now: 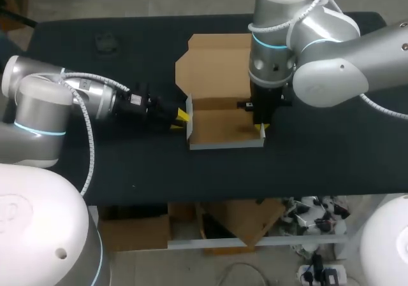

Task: Assemble the packaging by folding the flat box into shape, placing the metal phone stand inside, and closing the box properly

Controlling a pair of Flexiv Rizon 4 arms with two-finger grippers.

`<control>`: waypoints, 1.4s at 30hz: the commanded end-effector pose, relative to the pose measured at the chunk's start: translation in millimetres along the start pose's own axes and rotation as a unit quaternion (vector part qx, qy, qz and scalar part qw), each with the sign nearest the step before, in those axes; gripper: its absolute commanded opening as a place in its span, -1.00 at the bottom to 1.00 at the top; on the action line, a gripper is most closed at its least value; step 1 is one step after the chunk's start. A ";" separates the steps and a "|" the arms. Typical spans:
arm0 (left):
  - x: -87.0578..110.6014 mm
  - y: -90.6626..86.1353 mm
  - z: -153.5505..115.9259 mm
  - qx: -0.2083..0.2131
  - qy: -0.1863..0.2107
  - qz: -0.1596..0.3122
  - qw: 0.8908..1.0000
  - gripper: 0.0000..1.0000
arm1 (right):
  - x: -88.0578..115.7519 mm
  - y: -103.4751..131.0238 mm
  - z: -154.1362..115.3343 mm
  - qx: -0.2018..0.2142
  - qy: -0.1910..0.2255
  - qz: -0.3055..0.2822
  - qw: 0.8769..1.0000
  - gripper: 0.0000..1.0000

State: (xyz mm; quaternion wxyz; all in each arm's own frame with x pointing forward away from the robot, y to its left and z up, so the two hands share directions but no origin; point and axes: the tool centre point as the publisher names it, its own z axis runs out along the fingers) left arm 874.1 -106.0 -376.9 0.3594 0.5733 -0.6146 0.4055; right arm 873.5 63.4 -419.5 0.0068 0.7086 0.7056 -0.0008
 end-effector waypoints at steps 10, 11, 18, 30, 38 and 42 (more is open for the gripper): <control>8.6 -1.5 2.6 0.001 -0.049 0.008 0.999 -0.24 | 1.3 0.3 -0.1 0.001 -0.001 0.000 1.000 -1.00; 8.9 -1.5 2.8 0.001 -0.052 0.008 0.999 -0.24 | 1.3 0.3 -0.1 0.001 -0.001 0.000 1.000 -1.00; 9.2 -2.4 5.2 -0.010 -0.080 0.006 0.997 -0.25 | 1.3 0.3 -0.1 0.001 -0.001 0.000 1.000 -1.00; 9.7 -2.6 8.7 -0.005 -0.145 0.007 0.989 -0.24 | 1.3 0.3 -0.1 0.001 -0.001 0.000 1.000 -1.00; 8.5 -3.3 9.0 -0.002 -0.177 0.005 0.984 -0.23 | 1.3 0.3 -0.1 0.001 -0.001 0.000 1.000 -1.00; 7.7 -3.4 8.8 -0.002 -0.193 0.005 0.981 -0.22 | 1.3 0.3 -0.1 0.001 -0.001 0.000 1.000 -1.00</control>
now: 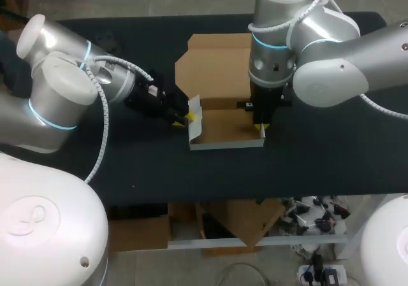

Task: Assemble the packaging by folding the flat box into shape, placing the metal phone stand inside, and closing the box properly

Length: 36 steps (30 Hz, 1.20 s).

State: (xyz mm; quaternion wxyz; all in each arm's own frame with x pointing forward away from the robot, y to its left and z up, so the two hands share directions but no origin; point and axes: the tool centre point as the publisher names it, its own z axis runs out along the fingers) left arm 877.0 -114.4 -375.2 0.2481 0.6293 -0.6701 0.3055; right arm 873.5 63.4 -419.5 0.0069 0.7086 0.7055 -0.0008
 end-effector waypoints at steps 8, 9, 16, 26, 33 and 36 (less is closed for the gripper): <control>1.8 0.2 -1.6 -0.003 -0.032 -0.003 0.999 -0.18 | 1.3 0.3 0.0 0.001 -0.001 0.000 1.000 -1.00; 1.9 0.4 -1.8 -0.003 -0.033 -0.003 0.999 -0.18 | 1.3 0.3 0.0 0.001 -0.001 0.000 1.000 -1.00; 3.5 2.1 -1.4 -0.002 -0.034 0.005 0.999 -0.07 | 1.3 0.3 0.0 0.001 -0.001 0.000 1.000 -1.00; 7.3 3.3 1.7 -0.001 -0.044 0.018 0.999 -0.04 | 1.3 0.3 0.0 0.001 -0.001 0.000 1.000 -1.00; 7.1 3.0 4.0 0.004 -0.065 0.019 0.998 0.07 | 1.3 0.3 0.0 0.001 -0.001 0.000 1.000 -1.00; 7.4 2.3 5.2 0.008 -0.079 0.018 0.997 0.06 | 1.3 0.3 0.0 0.001 -0.001 0.000 1.000 -1.00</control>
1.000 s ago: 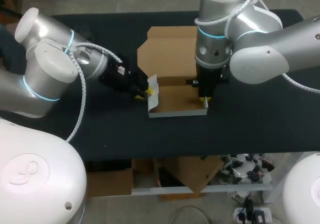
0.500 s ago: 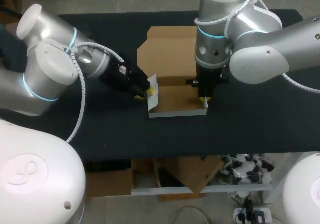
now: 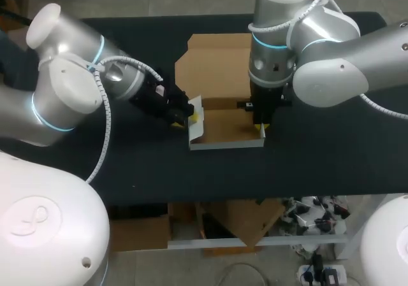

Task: Assemble the packaging by folding the flat box into shape, placing the metal phone stand inside, and closing the box properly

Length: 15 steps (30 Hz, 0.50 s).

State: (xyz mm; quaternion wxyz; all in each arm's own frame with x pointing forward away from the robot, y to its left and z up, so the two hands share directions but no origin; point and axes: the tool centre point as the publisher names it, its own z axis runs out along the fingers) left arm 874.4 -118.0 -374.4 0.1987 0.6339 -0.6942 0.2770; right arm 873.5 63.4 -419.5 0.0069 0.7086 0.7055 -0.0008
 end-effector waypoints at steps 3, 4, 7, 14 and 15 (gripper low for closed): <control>4.9 -0.6 4.2 0.004 -0.029 -0.002 1.000 0.04 | 1.3 0.3 -0.1 0.001 -0.001 0.000 1.000 -1.00; 4.9 -0.8 4.6 0.005 -0.033 -0.003 0.999 0.02 | 1.3 0.3 -0.1 0.001 -0.001 0.000 1.000 -1.00; 4.6 -1.5 5.5 0.006 -0.042 -0.005 0.999 0.00 | 1.3 0.3 -0.1 0.001 -0.001 0.000 1.000 -1.00; 4.2 -2.5 7.2 0.007 -0.059 -0.007 0.998 -0.01 | 1.3 0.3 -0.1 0.001 -0.001 0.000 1.000 -1.00; 4.1 -2.6 7.3 0.007 -0.061 -0.008 0.998 -0.01 | 1.3 0.3 -0.1 0.001 -0.001 0.000 1.000 -1.00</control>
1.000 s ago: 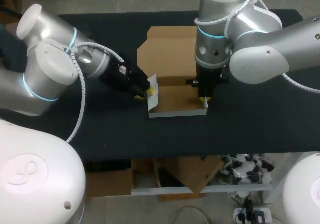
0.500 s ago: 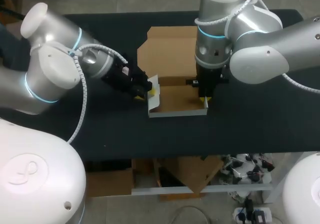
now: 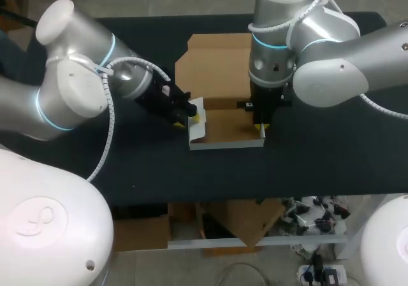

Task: Assemble the packaging by folding the flat box into shape, placing the metal phone stand inside, and closing the box properly

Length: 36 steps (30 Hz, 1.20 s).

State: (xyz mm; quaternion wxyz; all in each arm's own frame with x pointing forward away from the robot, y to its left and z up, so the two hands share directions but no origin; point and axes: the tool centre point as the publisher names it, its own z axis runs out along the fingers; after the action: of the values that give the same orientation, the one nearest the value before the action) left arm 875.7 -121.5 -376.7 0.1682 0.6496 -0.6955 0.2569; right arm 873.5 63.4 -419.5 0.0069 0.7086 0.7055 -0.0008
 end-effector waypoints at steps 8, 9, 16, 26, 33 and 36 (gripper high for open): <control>3.0 -2.0 2.7 -0.007 -0.044 -0.007 0.999 -0.01 | 1.3 0.3 0.0 0.001 -0.001 0.000 1.000 -1.00; 3.2 -2.0 2.7 -0.008 -0.047 -0.009 0.999 -0.01 | 1.3 0.3 0.0 0.001 -0.001 0.000 1.000 -1.00; 2.9 -1.6 3.9 -0.018 -0.060 -0.027 0.998 -0.04 | 1.3 0.3 0.0 0.001 -0.001 0.000 1.000 -1.00; 5.0 -0.2 3.5 -0.014 -0.075 -0.026 0.997 -0.04 | 1.3 0.3 0.0 0.001 -0.001 0.000 1.000 -1.00; 6.0 0.0 4.7 -0.014 -0.086 -0.022 0.996 0.18 | 1.3 0.3 0.0 0.001 -0.001 0.000 1.000 -1.00; 5.9 0.0 5.4 -0.013 -0.092 -0.021 0.995 0.19 | 1.3 0.3 0.0 0.001 -0.001 0.000 1.000 -1.00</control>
State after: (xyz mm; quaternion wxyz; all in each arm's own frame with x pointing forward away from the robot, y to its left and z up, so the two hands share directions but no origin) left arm 875.3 -125.2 -377.3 0.1342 0.6773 -0.6952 0.1999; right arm 873.5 63.3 -419.4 0.0069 0.7087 0.7055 -0.0008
